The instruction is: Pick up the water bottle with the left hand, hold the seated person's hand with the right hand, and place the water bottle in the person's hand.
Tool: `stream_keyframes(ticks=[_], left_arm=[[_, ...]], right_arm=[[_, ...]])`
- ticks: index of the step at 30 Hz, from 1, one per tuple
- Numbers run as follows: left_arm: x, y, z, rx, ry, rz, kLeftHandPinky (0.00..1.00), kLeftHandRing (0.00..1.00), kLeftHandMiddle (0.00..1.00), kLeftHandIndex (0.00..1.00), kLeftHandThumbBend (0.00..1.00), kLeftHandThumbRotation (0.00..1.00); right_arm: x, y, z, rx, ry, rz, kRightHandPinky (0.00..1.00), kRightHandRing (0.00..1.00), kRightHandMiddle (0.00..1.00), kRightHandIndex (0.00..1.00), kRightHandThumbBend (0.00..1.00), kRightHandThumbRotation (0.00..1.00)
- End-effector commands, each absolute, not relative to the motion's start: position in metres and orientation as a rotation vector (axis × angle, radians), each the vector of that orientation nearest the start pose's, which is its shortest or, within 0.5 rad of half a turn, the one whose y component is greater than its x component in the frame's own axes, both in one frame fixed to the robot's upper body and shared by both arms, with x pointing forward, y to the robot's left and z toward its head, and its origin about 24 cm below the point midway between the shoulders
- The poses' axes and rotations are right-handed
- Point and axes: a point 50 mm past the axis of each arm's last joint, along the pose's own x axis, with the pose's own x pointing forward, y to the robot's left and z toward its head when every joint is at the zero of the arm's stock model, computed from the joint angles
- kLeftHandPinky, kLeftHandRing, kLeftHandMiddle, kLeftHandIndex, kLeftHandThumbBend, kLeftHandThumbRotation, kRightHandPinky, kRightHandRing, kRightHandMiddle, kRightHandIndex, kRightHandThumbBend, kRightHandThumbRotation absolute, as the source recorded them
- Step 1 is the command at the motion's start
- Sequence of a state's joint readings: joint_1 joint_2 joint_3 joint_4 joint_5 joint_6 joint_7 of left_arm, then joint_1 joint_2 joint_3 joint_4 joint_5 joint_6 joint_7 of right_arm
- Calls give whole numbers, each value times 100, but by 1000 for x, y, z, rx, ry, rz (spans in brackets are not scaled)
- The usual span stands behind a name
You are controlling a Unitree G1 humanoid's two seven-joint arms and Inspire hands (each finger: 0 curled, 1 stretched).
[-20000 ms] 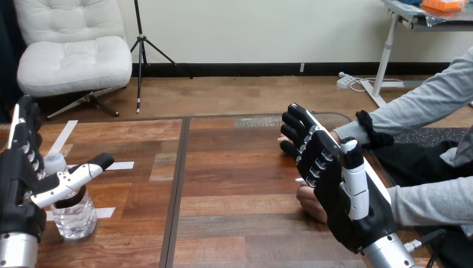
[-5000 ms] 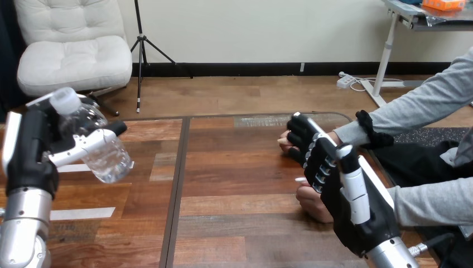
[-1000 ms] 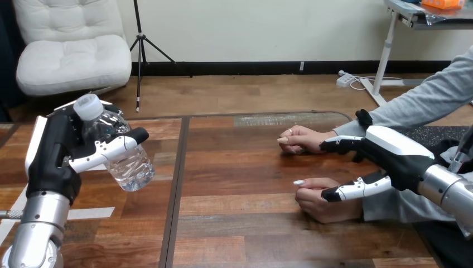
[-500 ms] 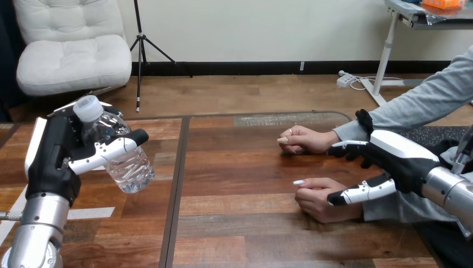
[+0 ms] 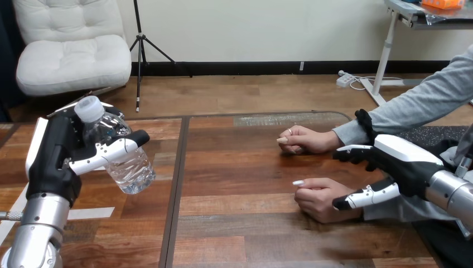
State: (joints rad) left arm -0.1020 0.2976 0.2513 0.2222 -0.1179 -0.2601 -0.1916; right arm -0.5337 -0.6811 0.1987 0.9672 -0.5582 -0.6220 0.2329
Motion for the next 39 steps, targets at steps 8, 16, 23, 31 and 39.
stream_keyframes(ticks=[8,16,23,31,39], left_arm=[[268,257,100,217,-311,53,33,35,39,39,77,0],[268,258,99,217,-311,50,31,35,39,39,78,0],[268,259,98,212,-312,53,31,35,39,39,78,0],[268,259,97,209,-303,55,31,34,38,39,79,0],[267,259,97,214,-293,50,32,35,39,39,78,0]], right_arm=[[333,-281,92,-1277,26,457,77,86,86,86,99,53],[333,-286,92,-1291,56,454,77,86,86,85,100,51],[334,-288,94,-1298,70,454,77,86,86,85,100,44],[335,-290,95,-1325,101,466,76,85,86,85,100,33],[336,-292,95,-1331,142,476,71,84,86,85,100,24]])
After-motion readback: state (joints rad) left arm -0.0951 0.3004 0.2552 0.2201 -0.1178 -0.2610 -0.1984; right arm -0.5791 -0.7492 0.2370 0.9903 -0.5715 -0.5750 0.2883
